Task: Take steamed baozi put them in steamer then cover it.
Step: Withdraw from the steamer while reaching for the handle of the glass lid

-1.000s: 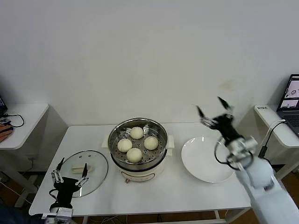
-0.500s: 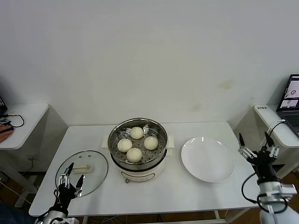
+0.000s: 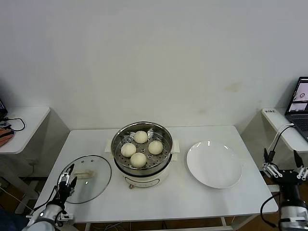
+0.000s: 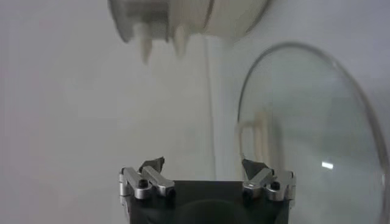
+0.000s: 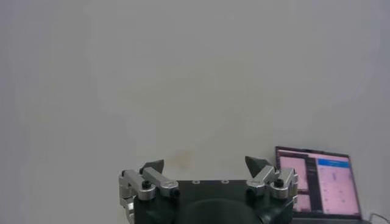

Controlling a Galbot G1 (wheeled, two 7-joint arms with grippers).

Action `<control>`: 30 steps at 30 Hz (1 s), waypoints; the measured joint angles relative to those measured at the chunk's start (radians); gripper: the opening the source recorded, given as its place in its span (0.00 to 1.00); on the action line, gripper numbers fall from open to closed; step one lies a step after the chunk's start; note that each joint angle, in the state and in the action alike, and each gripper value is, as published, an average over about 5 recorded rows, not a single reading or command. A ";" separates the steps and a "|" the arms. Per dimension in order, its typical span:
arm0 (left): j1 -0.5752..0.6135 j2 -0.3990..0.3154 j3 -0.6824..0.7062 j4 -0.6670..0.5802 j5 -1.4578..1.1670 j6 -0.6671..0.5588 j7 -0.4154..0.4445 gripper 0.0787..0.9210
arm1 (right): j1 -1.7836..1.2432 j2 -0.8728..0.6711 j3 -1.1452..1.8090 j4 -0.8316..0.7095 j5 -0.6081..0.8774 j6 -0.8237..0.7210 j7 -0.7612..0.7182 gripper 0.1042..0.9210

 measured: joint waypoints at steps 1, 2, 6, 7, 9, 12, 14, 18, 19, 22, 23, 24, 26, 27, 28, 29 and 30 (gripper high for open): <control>-0.013 0.002 0.005 0.012 0.005 0.000 0.001 0.88 | -0.005 0.004 0.004 0.004 0.000 0.001 0.000 0.88; -0.025 0.004 0.010 0.023 0.010 -0.001 0.002 0.88 | -0.010 0.008 0.009 0.008 0.000 0.002 0.000 0.88; -0.070 0.009 0.028 0.063 0.021 -0.002 0.009 0.88 | -0.027 0.018 0.026 0.020 0.004 0.003 0.000 0.88; -0.079 0.009 0.033 0.071 0.022 -0.002 0.011 0.88 | -0.029 0.019 0.030 0.023 0.006 0.003 0.000 0.88; -0.092 0.009 0.040 0.084 0.025 -0.002 0.014 0.88 | -0.033 0.021 0.036 0.027 0.009 0.002 0.000 0.88; -0.105 0.008 0.048 0.095 0.027 -0.002 0.019 0.88 | -0.034 0.024 0.040 0.030 0.012 0.001 0.000 0.88; -0.114 0.006 0.053 0.101 0.027 -0.002 0.022 0.88 | -0.033 0.027 0.040 0.031 0.012 0.001 0.000 0.88; -0.136 0.003 0.064 0.115 0.027 -0.002 0.028 0.88 | -0.036 0.032 0.040 0.031 0.011 0.000 0.000 0.88; -0.141 0.002 0.067 0.119 0.026 -0.002 0.028 0.88 | -0.037 0.032 0.040 0.032 0.011 0.000 0.000 0.88; -0.158 -0.002 0.075 0.133 0.023 -0.002 0.029 0.88 | -0.044 0.033 0.041 0.034 0.011 0.000 -0.001 0.88; -0.164 -0.003 0.078 0.138 0.022 -0.002 0.029 0.88 | -0.046 0.033 0.041 0.035 0.011 0.000 -0.001 0.88; -0.170 -0.004 0.081 0.143 0.019 -0.002 0.030 0.88 | -0.047 0.033 0.042 0.036 0.011 0.001 -0.001 0.88; -0.182 -0.007 0.086 0.154 0.013 -0.002 0.030 0.88 | -0.050 0.034 0.042 0.038 0.010 0.001 -0.001 0.88; -0.188 -0.008 0.089 0.161 0.009 -0.002 0.029 0.88 | -0.051 0.035 0.042 0.039 0.009 0.001 -0.001 0.88; -0.194 -0.010 0.091 0.167 0.005 -0.002 0.028 0.88 | -0.052 0.036 0.042 0.040 0.009 0.001 -0.001 0.88; -0.200 -0.012 0.093 0.174 0.000 -0.002 0.026 0.88 | -0.053 0.037 0.042 0.041 0.008 0.002 -0.001 0.88; -0.205 -0.014 0.094 0.181 -0.006 -0.003 0.025 0.88 | -0.054 0.038 0.041 0.042 0.007 0.002 -0.001 0.88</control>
